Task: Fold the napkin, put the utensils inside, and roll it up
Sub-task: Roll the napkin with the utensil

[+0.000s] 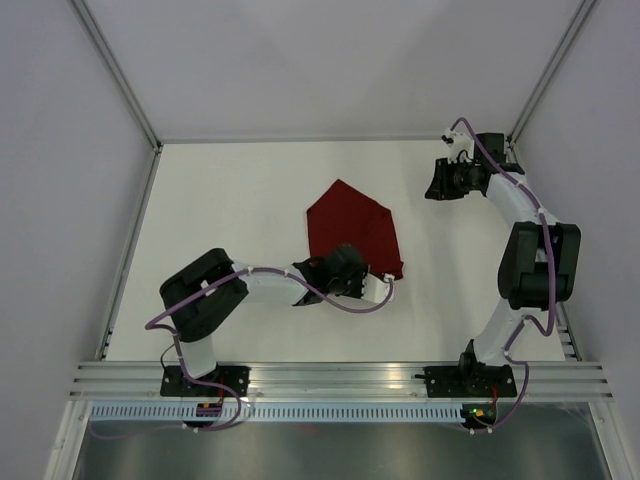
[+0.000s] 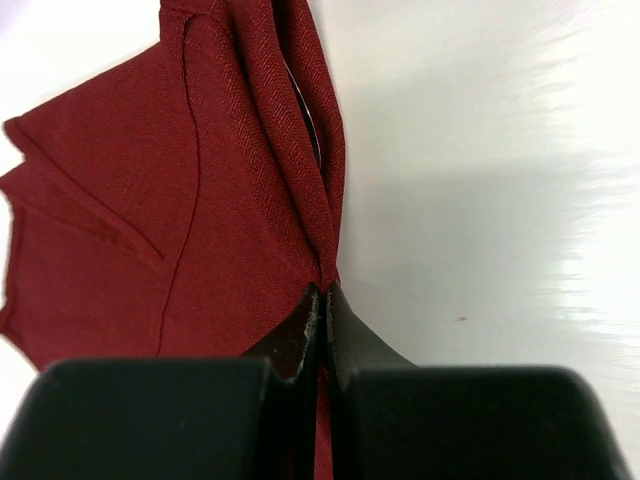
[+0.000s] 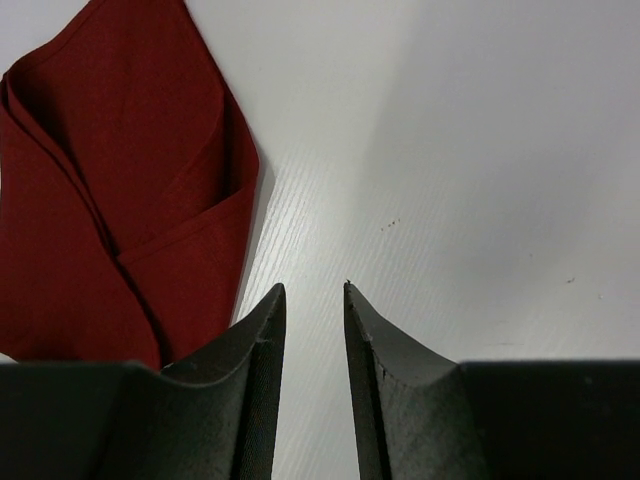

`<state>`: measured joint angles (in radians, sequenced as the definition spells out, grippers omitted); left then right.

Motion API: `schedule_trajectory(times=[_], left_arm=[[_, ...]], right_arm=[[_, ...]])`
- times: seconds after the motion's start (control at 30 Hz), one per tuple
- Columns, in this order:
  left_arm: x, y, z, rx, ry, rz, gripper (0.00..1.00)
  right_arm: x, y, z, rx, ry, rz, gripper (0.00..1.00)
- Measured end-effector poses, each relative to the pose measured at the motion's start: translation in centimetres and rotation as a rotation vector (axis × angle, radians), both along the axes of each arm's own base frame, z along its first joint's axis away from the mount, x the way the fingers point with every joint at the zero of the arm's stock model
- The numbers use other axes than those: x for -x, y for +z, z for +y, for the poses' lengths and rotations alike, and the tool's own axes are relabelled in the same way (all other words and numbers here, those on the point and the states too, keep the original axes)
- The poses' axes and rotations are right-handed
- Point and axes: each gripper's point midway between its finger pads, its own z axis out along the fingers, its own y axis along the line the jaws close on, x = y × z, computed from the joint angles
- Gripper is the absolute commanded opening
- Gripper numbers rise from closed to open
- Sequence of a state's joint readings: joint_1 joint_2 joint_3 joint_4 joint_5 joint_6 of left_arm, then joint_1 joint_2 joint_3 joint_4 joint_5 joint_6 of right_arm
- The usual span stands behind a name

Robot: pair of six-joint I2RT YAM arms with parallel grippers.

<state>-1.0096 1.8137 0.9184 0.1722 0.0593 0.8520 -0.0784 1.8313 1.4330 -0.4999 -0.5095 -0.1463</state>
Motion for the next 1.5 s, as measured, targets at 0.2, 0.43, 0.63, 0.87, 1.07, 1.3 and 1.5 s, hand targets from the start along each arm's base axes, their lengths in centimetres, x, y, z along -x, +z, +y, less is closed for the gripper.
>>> schedule_trajectory(times=[0.2,0.43,0.63,0.87,1.07,1.3,1.5], left_arm=[[1.4,0.2,-0.4,0.01,0.002,0.178,0.02],[1.1,1.3,0.5,0.04,0.054,0.397,0.02],[-0.1,1.7,0.9,0.066,0.1,0.545,0.02],[0.3,0.2,1.0,0.041,0.11,0.693,0.02],[-0.1,0.1,0.8,0.053,0.116,0.777,0.02],[-0.1,0.1,0.6,0.049,0.114,0.851,0.02],[-0.1,0.1,0.5,0.043,0.111,0.908,0.02]], right_arm=[[1.6,1.1,-0.2,0.004,0.033,-0.042,0.35],[3.9,4.0,0.0,0.012,0.107,-0.144,0.36],[7.3,7.0,1.3,0.031,0.239,-0.271,0.38],[11.9,8.3,3.2,0.057,0.452,-0.379,0.38],[16.4,6.8,4.7,0.095,0.643,-0.437,0.45],[21.2,3.3,9.1,0.12,0.875,-0.485,0.46],[23.1,-0.2,13.1,0.201,1.025,-0.53,0.48]])
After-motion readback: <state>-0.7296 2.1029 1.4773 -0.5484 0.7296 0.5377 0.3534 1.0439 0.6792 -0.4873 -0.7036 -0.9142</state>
